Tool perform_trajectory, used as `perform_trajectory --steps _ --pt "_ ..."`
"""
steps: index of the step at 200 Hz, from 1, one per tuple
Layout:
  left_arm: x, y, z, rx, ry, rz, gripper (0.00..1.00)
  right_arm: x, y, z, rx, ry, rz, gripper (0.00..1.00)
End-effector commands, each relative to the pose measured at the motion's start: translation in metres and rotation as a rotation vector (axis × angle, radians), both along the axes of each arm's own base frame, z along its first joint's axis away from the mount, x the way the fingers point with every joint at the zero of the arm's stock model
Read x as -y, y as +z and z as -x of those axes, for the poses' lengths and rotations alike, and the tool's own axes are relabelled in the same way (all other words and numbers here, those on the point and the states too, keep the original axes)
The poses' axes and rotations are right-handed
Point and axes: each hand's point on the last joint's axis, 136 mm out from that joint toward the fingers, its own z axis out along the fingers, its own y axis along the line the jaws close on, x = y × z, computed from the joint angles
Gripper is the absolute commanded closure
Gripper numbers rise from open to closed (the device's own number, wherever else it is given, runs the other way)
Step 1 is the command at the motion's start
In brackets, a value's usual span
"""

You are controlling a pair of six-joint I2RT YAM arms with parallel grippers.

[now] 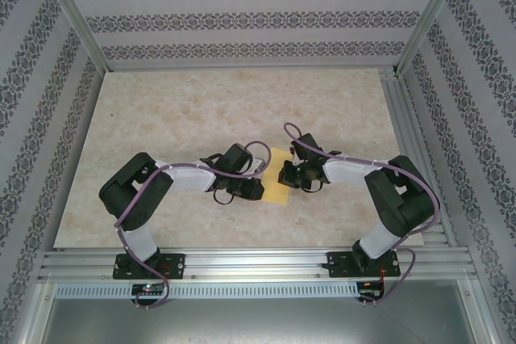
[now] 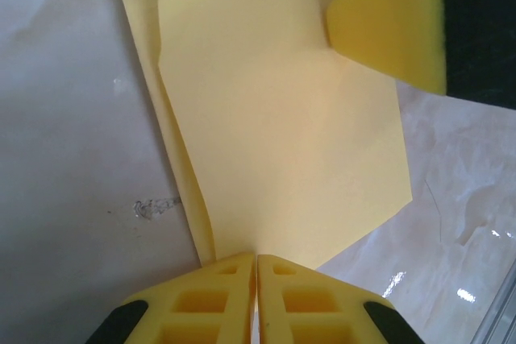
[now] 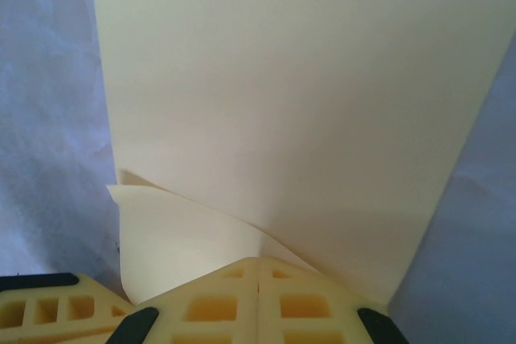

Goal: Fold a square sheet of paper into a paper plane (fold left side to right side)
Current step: Fold the triangle a second time at the center of the table.

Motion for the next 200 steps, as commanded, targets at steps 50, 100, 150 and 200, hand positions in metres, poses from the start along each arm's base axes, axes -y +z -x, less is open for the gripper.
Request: perform_trajectory --steps 50,100,150,200 --pt "-0.016 -0.018 0.005 -0.012 -0.003 -0.069 0.88 -0.037 0.029 0.021 -0.017 0.134 -0.113 0.95" --pt "-0.017 -0.019 0.004 -0.007 -0.001 -0.076 0.88 -0.059 0.015 0.022 -0.059 0.167 -0.120 0.95" --pt "-0.018 -0.020 0.005 -0.007 0.000 -0.087 0.88 -0.057 0.006 0.028 -0.091 0.168 -0.111 0.95" --pt "-0.021 -0.021 0.005 -0.003 0.004 -0.105 0.88 -0.039 -0.008 0.032 -0.126 0.141 -0.062 0.95"
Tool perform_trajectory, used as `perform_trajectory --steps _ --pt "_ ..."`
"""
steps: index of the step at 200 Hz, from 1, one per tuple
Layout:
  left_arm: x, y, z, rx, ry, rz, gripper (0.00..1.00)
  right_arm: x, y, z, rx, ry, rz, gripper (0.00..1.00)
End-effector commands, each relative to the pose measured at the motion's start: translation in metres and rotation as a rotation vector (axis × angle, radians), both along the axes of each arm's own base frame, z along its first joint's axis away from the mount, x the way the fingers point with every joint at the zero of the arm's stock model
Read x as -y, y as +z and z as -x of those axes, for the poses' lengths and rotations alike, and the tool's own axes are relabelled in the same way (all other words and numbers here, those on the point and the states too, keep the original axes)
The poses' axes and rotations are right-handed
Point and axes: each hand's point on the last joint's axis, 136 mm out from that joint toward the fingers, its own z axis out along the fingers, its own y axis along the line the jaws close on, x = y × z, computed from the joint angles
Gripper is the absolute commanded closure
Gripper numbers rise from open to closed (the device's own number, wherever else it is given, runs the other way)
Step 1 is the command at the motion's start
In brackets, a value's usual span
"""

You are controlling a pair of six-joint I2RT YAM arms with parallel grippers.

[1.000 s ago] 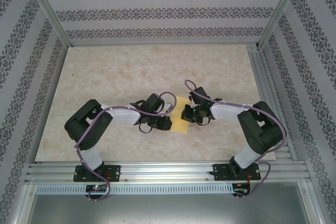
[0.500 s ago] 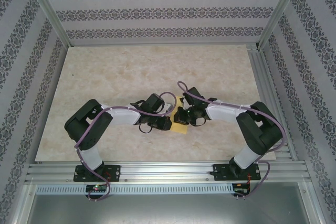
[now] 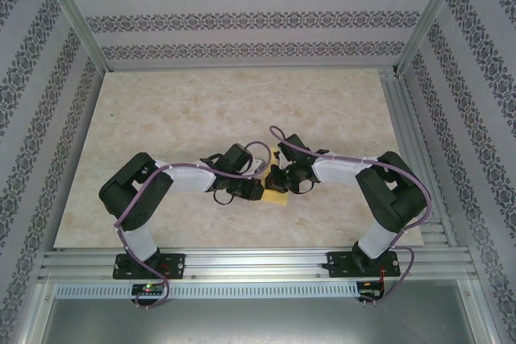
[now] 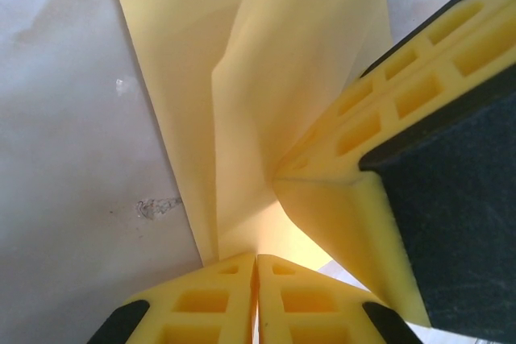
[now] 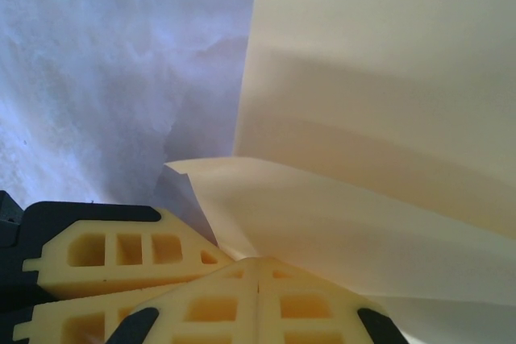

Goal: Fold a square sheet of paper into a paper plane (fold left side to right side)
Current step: Fold the triangle a second time at the center of the table.

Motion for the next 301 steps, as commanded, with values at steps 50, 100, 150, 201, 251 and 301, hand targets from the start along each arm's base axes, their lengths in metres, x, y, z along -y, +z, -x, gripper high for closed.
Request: perform_trajectory --steps 50,100,150,201,251,301 --pt "-0.022 -0.024 0.006 -0.011 0.009 -0.118 0.88 0.025 -0.028 0.004 -0.060 -0.022 0.080 0.96" --pt "-0.026 -0.029 0.009 -0.018 0.010 -0.144 0.88 0.041 -0.024 -0.008 -0.028 -0.022 0.125 0.97" --pt "-0.028 -0.032 0.009 -0.019 0.012 -0.154 0.88 0.056 -0.020 -0.019 -0.009 -0.020 0.159 0.97" --pt "-0.028 -0.031 0.010 -0.017 0.007 -0.151 0.88 0.080 -0.027 -0.023 -0.027 -0.054 0.193 0.97" --pt "-0.029 -0.032 0.010 -0.018 0.008 -0.154 0.88 0.095 -0.026 -0.030 -0.025 -0.066 0.214 0.97" --pt "-0.030 -0.033 0.012 -0.020 0.007 -0.158 0.88 0.113 -0.024 -0.030 -0.027 -0.084 0.237 0.96"
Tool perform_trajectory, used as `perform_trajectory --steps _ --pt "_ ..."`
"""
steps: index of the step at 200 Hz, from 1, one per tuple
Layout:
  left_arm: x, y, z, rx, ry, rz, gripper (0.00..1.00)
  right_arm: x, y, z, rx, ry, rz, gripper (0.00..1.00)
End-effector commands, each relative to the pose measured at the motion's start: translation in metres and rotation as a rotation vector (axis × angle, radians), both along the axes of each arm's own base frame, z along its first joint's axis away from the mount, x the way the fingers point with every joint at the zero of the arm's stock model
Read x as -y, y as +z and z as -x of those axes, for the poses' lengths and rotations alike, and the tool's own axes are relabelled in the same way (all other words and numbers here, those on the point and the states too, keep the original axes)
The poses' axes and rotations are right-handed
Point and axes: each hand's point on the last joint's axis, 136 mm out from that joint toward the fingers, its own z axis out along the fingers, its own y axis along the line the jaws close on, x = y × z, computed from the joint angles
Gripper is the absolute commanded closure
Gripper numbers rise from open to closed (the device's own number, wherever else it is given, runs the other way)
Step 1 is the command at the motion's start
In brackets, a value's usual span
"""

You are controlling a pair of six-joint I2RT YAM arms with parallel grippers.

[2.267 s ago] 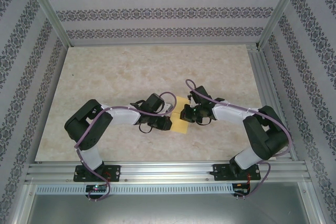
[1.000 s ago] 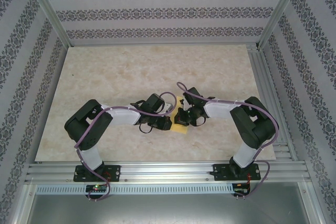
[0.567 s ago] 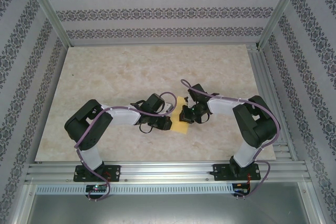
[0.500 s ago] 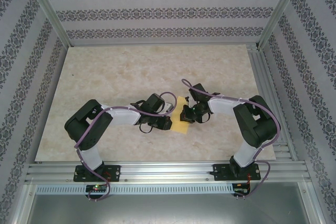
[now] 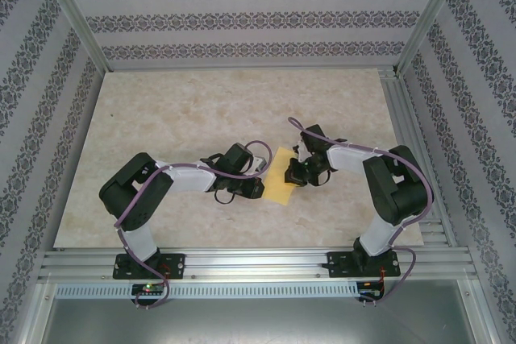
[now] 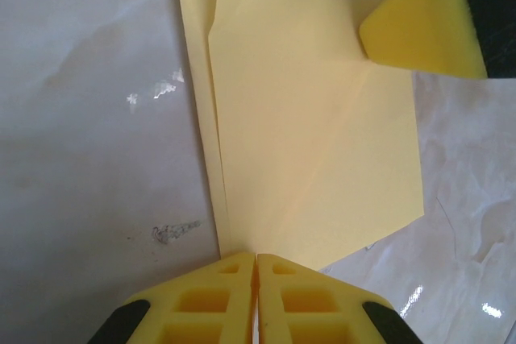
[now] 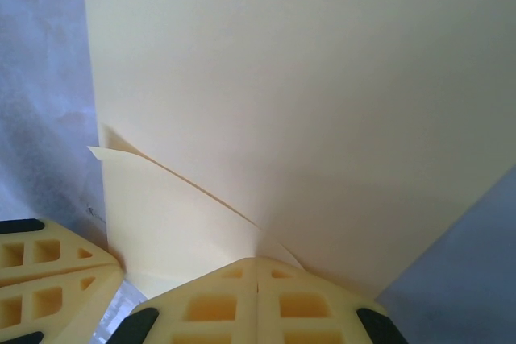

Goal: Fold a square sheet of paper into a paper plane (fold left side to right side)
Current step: Fold the triangle a second time at the center of the table.

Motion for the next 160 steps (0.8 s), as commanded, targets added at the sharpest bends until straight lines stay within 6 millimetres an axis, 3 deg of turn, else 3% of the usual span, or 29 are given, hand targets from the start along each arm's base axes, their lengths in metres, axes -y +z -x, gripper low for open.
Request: perform_trajectory --steps 1,79,104,133,160 --pt "-0.030 -0.034 0.020 -0.070 0.005 -0.147 0.88 0.042 -0.013 -0.004 0.010 -0.050 0.166 0.96" --pt "-0.029 -0.032 0.019 -0.068 0.004 -0.145 0.88 0.062 -0.007 -0.005 0.016 -0.070 0.191 0.96" --pt "-0.025 -0.026 0.018 -0.062 0.006 -0.120 0.88 0.061 0.010 -0.012 0.062 -0.082 0.164 0.96" --pt "-0.013 -0.002 0.008 -0.023 0.015 -0.053 0.87 0.063 0.036 -0.019 0.142 -0.116 0.126 0.90" --pt "0.000 0.040 -0.007 0.047 0.017 0.021 0.80 0.060 0.056 -0.022 0.211 -0.160 0.042 0.78"
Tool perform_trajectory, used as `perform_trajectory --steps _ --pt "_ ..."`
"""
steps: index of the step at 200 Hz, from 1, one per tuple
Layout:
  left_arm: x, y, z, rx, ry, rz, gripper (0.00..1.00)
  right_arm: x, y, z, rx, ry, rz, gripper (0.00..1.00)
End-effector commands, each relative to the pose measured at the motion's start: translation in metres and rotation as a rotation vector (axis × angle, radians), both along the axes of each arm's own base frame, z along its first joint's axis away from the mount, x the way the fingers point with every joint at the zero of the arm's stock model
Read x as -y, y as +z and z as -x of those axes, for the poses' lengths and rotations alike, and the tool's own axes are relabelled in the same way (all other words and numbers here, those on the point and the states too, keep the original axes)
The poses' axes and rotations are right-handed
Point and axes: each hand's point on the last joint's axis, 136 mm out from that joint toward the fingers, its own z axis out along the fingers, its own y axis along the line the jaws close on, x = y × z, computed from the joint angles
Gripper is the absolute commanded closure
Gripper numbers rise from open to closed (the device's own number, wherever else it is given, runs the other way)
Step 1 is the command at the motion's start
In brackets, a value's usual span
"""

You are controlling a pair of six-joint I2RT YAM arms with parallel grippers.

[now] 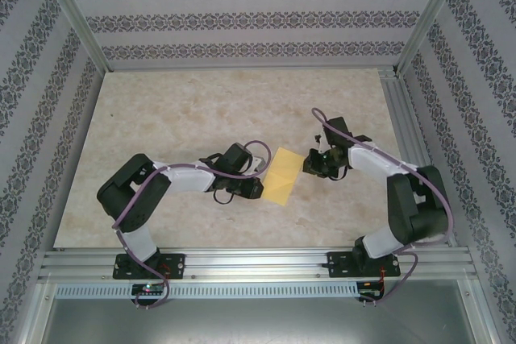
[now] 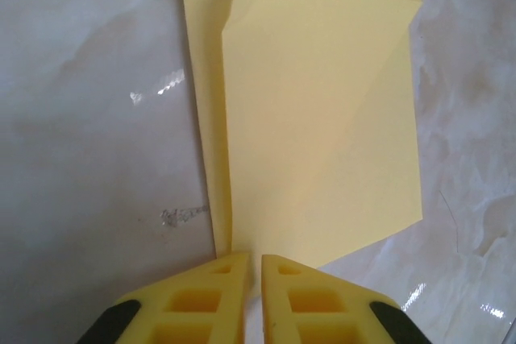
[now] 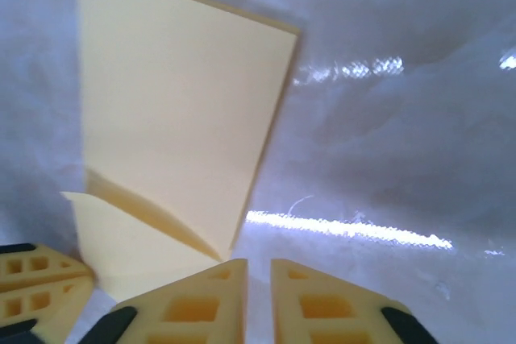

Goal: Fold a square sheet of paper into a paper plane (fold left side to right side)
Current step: Fold the triangle a second time at the center of the table, then turn over the paper at the center of the table.

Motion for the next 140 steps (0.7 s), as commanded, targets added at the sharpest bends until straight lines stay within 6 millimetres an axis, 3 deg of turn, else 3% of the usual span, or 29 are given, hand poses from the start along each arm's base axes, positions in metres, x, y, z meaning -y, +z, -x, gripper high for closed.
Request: perform_trajectory --steps 1,27,49,94,140 --pt "0.005 0.036 -0.010 0.051 0.011 0.036 0.80 0.001 0.014 0.000 0.062 -0.026 -0.051 0.78" --pt "0.011 0.078 -0.028 0.126 0.040 0.123 0.69 -0.005 0.027 0.001 0.120 -0.056 -0.141 0.70" --pt "0.014 0.094 -0.043 0.158 0.054 0.168 0.63 -0.009 0.031 0.004 0.148 -0.060 -0.190 0.62" --pt "0.030 0.072 -0.056 0.132 -0.032 0.168 0.59 -0.015 0.034 0.008 0.173 -0.047 -0.242 0.42" --pt "0.039 0.044 -0.067 0.106 -0.061 0.124 0.56 -0.015 0.038 0.009 0.193 -0.050 -0.256 0.32"
